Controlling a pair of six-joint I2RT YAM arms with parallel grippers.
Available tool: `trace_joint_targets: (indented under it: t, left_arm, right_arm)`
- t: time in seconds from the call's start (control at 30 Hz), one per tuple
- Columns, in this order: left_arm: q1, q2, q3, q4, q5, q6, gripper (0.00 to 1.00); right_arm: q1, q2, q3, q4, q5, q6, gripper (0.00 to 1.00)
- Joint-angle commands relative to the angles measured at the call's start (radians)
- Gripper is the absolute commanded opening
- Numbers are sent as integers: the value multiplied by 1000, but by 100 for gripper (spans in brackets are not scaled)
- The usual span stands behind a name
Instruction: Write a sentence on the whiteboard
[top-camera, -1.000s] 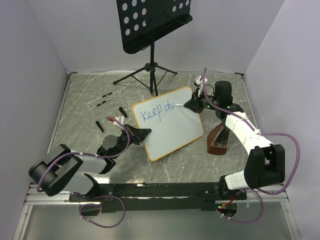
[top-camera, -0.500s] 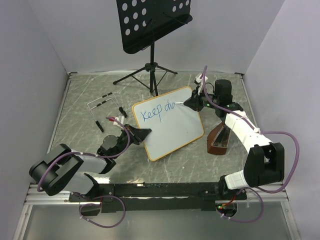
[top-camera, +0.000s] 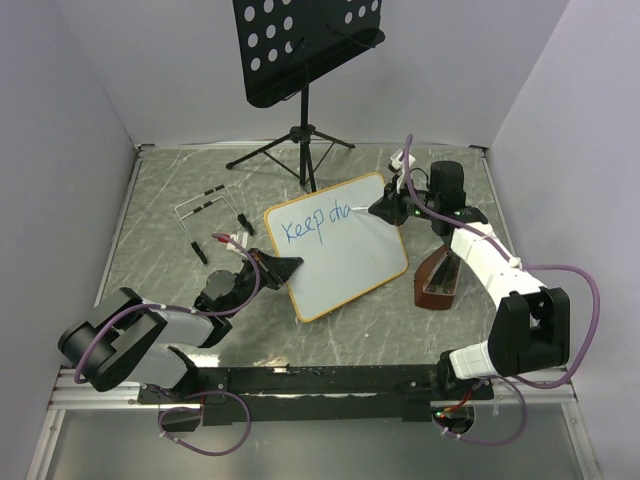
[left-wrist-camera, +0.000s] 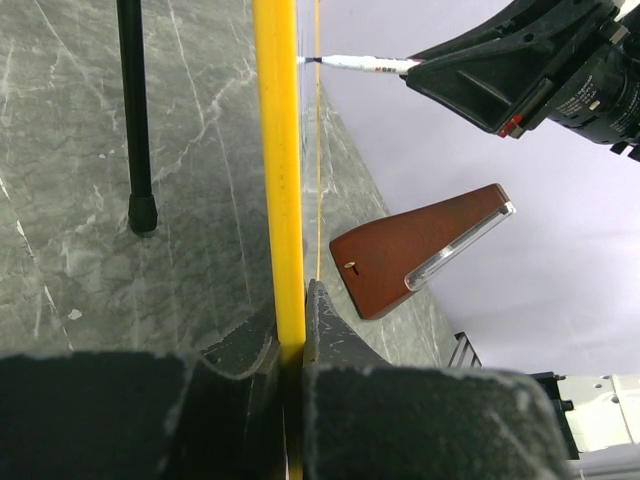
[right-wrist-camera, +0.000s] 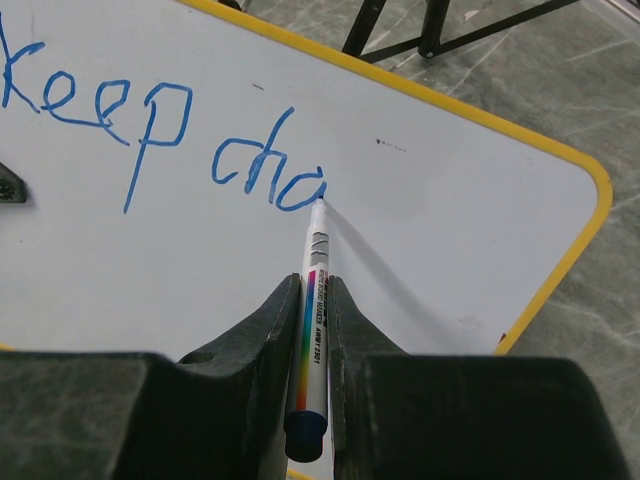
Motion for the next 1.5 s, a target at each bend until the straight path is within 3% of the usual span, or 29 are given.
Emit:
trace_joint_targets:
  t: [0.0,0.53,1.47]
  left_arm:
    - [-3,5,11,24,28,91,1]
    - [-3,11,10,32,31,88,1]
    - [-3,33,10,55,40,80,1]
  right_arm:
    - [-8,-40,-17,-23,-11,-32,0]
    - [-66,-80,13,41,-49,43,0]
    - [-31,43,66,100,-29,114,0]
